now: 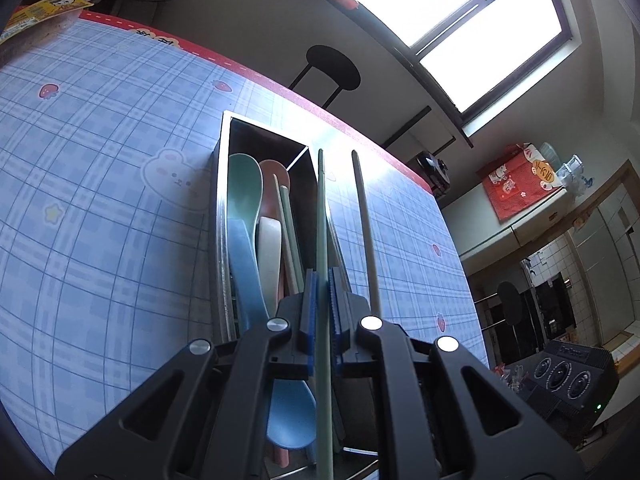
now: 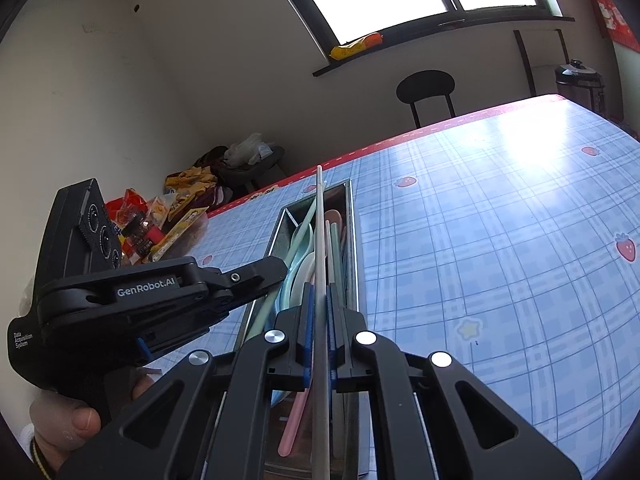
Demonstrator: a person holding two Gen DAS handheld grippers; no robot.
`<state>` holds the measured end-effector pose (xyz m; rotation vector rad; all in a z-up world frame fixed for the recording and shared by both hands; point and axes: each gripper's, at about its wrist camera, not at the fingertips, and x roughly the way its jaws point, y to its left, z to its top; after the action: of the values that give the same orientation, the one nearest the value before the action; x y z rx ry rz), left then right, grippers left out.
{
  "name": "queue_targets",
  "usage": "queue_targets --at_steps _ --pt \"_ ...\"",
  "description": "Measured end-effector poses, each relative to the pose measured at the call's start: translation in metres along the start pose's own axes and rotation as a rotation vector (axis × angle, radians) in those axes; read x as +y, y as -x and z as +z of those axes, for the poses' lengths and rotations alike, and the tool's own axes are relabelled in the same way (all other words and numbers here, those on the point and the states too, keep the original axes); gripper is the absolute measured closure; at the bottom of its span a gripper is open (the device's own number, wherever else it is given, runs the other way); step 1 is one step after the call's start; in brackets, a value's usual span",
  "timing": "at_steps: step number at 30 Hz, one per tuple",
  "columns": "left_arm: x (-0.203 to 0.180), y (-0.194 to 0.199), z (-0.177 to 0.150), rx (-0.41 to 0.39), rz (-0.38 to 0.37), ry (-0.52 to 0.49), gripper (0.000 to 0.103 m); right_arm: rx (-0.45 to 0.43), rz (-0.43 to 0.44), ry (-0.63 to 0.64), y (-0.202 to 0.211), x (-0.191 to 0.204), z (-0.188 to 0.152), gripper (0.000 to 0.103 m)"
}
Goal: Organize utensils
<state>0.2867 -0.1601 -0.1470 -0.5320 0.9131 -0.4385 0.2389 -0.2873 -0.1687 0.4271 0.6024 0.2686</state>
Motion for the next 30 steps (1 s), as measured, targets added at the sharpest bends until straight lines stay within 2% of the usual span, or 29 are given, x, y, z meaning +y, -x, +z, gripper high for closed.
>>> queue_targets --at_steps 9,10,11,13,15,17,18,20,21,22,25,30 --pt "0.008 -0.005 -0.003 0.006 0.037 0.01 0.093 0.021 0.016 -0.033 -0.008 -0.006 -0.002 0.094" --pt "0.008 -0.005 -0.003 0.004 0.046 0.006 0.09 0.024 0.026 -0.034 -0.009 -0.006 -0.001 0.09" --pt "0.007 -0.002 -0.003 -0.003 0.055 0.0 0.086 0.019 0.028 -0.035 -0.008 -0.006 0.0 0.076" --pt "0.003 0.004 -0.002 -0.017 0.048 -0.021 0.072 -0.017 0.022 -0.048 -0.003 -0.007 0.002 0.06" --pt "-0.002 0.014 0.0 -0.038 0.053 -0.054 0.065 -0.045 0.034 -0.066 0.004 -0.01 0.005 0.054" --pt "-0.007 0.026 0.003 -0.07 0.072 -0.095 0.052 -0.068 0.025 -0.073 0.009 -0.012 0.007 0.038" --pt "-0.009 0.033 0.004 -0.091 0.084 -0.117 0.045 -0.077 0.012 -0.063 0.011 -0.011 0.008 0.035" --pt "-0.015 0.049 0.006 -0.133 0.125 -0.169 0.031 -0.087 -0.022 -0.031 0.015 -0.007 0.009 0.021" --pt "-0.017 0.058 0.006 -0.156 0.147 -0.194 0.019 -0.097 -0.044 -0.014 0.018 -0.005 0.01 0.018" --pt "-0.018 0.067 0.007 -0.177 0.167 -0.217 0.013 -0.106 -0.06 0.002 0.02 -0.003 0.01 0.013" --pt "-0.021 0.092 0.006 -0.22 0.226 -0.286 0.009 -0.123 -0.095 0.049 0.026 0.003 0.011 0.006" --pt "-0.017 0.132 -0.002 -0.27 0.321 -0.376 0.006 -0.17 -0.136 0.119 0.043 0.012 0.009 0.006"
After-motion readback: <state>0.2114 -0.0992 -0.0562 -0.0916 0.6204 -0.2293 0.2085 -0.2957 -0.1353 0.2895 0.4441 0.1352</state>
